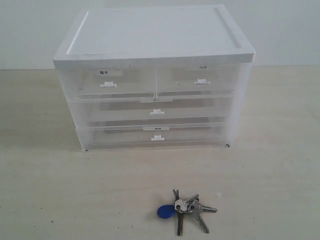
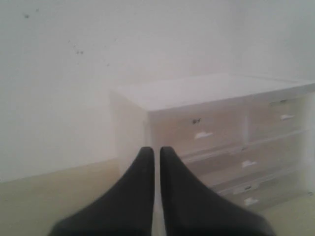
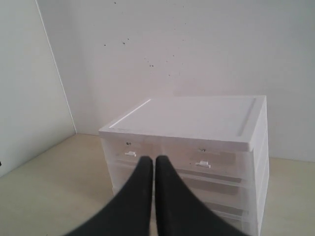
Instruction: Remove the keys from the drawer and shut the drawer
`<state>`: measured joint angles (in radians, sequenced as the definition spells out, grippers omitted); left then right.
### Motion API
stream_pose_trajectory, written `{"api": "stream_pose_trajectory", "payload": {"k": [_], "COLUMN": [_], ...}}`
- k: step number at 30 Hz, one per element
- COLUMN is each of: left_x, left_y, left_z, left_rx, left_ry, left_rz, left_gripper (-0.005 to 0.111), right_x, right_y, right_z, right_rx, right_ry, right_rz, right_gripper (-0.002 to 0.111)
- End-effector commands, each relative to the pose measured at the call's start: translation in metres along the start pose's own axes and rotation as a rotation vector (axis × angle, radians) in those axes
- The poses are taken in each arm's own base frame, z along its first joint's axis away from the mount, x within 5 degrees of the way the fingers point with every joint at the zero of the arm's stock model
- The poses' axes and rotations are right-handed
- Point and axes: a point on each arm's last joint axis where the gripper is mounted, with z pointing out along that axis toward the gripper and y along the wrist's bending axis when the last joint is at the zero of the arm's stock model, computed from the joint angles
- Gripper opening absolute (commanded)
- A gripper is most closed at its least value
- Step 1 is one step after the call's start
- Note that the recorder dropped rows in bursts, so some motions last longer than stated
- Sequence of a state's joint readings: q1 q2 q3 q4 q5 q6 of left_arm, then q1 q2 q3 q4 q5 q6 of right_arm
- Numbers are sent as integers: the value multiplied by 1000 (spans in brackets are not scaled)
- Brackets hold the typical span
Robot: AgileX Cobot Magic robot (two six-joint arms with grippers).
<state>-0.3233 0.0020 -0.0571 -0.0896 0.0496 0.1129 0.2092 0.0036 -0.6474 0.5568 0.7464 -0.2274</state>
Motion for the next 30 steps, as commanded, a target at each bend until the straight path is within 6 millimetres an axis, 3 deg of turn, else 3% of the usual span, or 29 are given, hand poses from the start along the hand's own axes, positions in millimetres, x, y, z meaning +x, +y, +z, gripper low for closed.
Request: {"api": "stream_pose_trajectory", "payload": {"k": [1, 12, 18, 30], "left_x": [20, 29, 43, 41], "left_y": [6, 19, 20, 20], "left_z": [1, -3, -7, -7], "left_rx": [-122, -357, -368, -369], "left_ry": [61, 169, 333, 321], "left_rz": [-9, -5, 50, 52], "left_gripper": [5, 5, 5, 5], "right_x": [-1, -1, 0, 0], "right_y": [0, 0, 0, 0], "right_z": [-1, -1, -1, -1], "right_rx": [2, 2, -1, -1], "right_ry": [-12, -12, 1, 1], "right_rz": [-3, -3, -3, -3], "right_gripper": [0, 0, 0, 0]}}
